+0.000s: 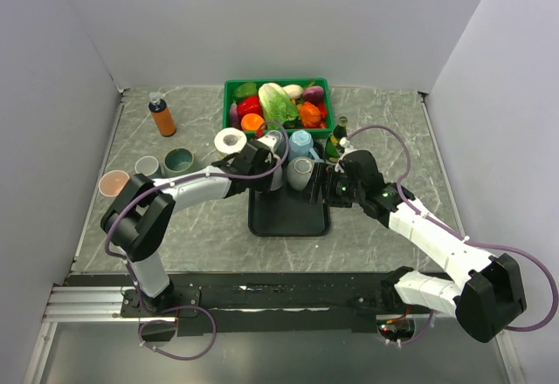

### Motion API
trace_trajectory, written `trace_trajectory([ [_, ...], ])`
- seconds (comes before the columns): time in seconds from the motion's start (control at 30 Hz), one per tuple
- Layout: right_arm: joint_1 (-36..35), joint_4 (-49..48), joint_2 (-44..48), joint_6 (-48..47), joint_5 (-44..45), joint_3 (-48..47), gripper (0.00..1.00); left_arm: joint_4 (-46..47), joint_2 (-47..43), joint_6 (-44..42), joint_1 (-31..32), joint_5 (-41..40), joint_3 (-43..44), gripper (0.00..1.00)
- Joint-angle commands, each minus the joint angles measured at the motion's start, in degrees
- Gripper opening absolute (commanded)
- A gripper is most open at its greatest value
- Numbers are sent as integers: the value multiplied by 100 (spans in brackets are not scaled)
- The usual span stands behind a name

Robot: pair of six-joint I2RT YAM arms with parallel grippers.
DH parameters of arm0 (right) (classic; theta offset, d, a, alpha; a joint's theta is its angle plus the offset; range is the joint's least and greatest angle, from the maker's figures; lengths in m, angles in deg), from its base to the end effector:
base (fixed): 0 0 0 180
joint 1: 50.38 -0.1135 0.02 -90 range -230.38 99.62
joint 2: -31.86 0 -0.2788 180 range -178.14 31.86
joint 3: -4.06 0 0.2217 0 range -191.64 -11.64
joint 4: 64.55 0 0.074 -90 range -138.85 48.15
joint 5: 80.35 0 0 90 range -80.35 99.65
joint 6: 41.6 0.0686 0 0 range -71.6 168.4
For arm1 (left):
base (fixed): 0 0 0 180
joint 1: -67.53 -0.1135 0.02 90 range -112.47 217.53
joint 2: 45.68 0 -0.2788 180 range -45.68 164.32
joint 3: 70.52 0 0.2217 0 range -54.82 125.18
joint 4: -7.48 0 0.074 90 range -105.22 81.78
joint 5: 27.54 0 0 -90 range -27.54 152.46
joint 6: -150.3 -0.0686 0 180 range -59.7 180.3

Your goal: Turn the mug right side up

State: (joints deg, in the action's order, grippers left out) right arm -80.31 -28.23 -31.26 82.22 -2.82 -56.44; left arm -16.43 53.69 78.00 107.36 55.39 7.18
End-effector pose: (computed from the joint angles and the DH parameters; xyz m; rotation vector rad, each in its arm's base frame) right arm 0.1877 0.1251 0.2634 -0.0431 2.3697 0.8166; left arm 0.2902 -0.2311 0.2052 0.3986 2.3514 -0.3393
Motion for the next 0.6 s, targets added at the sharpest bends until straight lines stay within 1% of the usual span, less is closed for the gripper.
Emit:
trace_trajectory([
  [0.0,49,-85,36,45,96,15,95,232,82,24,24,-128,120,41],
  [0.1,49,-102,45,54,87,32,95,258,100,50,24,-198,111,34],
  [0.13,49,-111,45,54,87,41,95,267,109,59,24,-207,111,29],
  [0.17,49,-111,45,63,87,41,95,267,109,68,24,-224,102,21],
  [0.23,58,-102,53,54,87,41,95,293,83,94,24,-242,76,10],
  [0.27,49,-111,53,72,78,41,95,285,65,111,33,-260,58,1],
  [0.4,49,-102,80,72,25,50,95,267,-84,199,42,-242,14,1],
  [0.57,49,-146,176,89,-141,67,95,118,-628,523,51,-146,-21,1],
])
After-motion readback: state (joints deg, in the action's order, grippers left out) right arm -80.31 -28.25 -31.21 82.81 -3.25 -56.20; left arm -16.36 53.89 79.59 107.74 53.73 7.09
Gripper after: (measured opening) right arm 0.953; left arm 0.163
